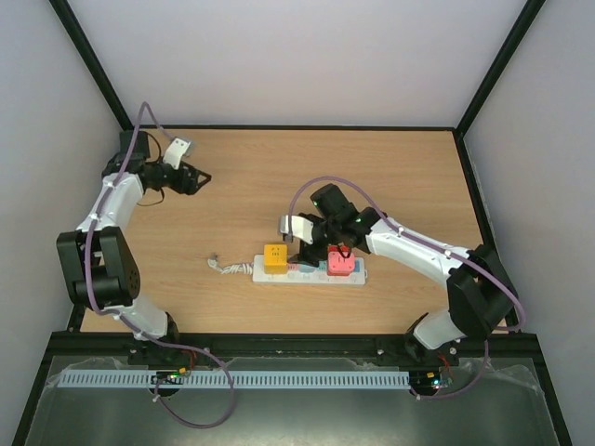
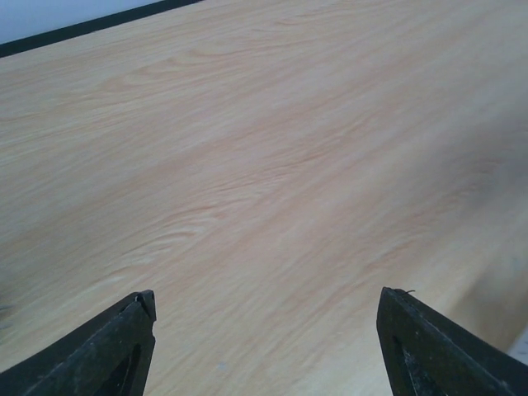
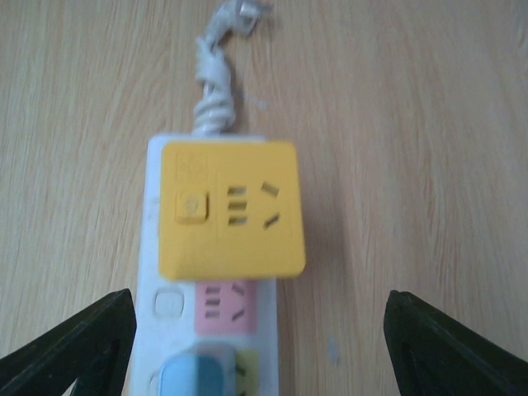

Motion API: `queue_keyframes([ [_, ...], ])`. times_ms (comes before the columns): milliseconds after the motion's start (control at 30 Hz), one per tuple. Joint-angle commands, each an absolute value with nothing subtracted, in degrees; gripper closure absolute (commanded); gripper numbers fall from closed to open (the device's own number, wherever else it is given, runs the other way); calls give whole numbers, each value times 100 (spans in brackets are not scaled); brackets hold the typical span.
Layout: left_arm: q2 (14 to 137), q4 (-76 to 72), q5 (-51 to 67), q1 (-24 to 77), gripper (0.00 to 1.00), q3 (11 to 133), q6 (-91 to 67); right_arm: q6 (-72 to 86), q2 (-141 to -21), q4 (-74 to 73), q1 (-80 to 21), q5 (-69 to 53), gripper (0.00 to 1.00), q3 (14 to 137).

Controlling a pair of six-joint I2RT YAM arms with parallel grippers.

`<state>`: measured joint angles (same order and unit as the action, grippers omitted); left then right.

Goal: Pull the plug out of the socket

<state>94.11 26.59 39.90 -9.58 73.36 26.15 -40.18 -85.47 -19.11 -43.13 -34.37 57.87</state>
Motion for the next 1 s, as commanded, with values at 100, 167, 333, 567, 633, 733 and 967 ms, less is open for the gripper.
queue_keyframes([
  [100,8795,2819,4912,-350,26,6532,3667,-4737,-8318,-3742,-4293,-2561,22,5939],
  [167,8584,2720,5088,-113,26,6127,4046,-4769,-8292,-3867,-4297,-2452,23,5942],
  [333,8111,2209,5390,409,25,5319,4642,-4715,-8288,-3871,-4298,-2414,27,5941],
  [567,8004,1846,5033,1110,25,4851,4937,-4513,-8543,-3735,-4302,-2448,35,6036],
  [633,7946,1786,5110,1141,25,4710,5074,-4474,-8596,-3714,-4306,-2473,38,6056],
  [733,7774,1556,5084,1264,24,4417,5354,-4459,-8715,-3739,-4306,-2493,40,6059],
  [967,7709,1203,4608,1870,23,4033,5654,-4455,-8873,-3834,-4394,-2691,41,6039],
])
